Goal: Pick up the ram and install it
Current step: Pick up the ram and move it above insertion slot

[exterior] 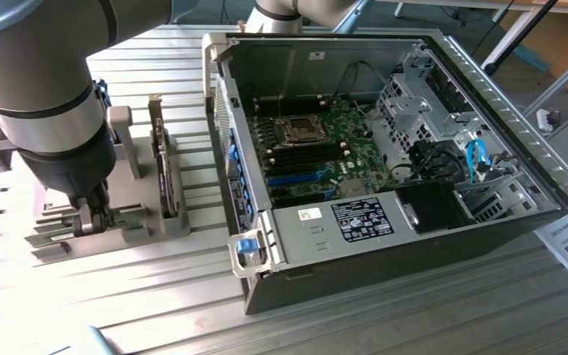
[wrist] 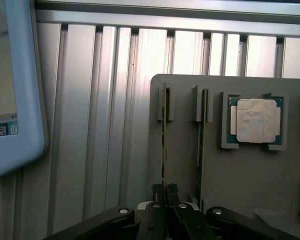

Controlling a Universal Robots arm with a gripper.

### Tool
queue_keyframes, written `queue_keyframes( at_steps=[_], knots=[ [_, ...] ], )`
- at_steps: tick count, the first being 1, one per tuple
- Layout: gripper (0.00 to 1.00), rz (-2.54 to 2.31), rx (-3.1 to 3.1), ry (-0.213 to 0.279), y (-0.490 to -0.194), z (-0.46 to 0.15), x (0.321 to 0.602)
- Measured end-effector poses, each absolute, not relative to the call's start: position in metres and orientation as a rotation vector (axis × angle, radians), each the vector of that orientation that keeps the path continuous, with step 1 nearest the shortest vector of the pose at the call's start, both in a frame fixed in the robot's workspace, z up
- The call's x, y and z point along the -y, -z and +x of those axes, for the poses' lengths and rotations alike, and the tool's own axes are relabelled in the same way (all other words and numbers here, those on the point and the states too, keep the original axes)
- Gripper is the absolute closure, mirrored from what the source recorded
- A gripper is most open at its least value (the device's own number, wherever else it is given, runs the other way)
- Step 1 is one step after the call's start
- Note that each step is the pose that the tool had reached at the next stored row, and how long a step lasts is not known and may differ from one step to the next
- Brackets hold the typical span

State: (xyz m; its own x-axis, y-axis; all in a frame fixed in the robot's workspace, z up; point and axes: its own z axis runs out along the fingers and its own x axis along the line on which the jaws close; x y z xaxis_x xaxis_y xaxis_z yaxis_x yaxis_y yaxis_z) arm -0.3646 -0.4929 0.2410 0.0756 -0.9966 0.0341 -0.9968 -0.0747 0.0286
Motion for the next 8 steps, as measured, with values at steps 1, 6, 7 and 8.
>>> queue_keyframes(
  at_steps=[1, 6, 7, 8],
  knots=[
    [0.88, 2.271, 2.106, -0.009, -0.2430, -0.3646, 0.4929],
    [0.88, 2.269, 2.108, -0.009, -0.2512, -0.3645, 0.4929],
    [0.88, 2.269, 2.109, -0.008, -0.2520, -0.3645, 0.4929],
    [0.88, 2.268, 2.110, -0.008, -0.2527, -0.3644, 0.4929]
  ],
)
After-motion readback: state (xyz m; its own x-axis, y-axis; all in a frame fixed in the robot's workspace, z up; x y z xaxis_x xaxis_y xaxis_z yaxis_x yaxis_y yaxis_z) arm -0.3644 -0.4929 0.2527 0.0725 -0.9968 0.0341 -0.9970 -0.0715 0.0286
